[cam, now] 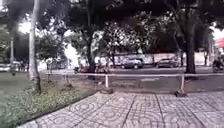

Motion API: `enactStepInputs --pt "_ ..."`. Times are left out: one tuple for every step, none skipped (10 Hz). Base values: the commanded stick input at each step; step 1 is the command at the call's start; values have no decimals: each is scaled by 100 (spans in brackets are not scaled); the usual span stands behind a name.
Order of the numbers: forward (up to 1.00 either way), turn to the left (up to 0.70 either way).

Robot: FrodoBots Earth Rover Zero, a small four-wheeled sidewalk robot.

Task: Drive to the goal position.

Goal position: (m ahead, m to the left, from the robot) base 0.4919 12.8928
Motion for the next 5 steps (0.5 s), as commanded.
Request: enactStepInputs --pt "-100 -27" --pt "-100 -27" --pt "-100 -27" --pt "-100 -27" --pt "-100 -27"
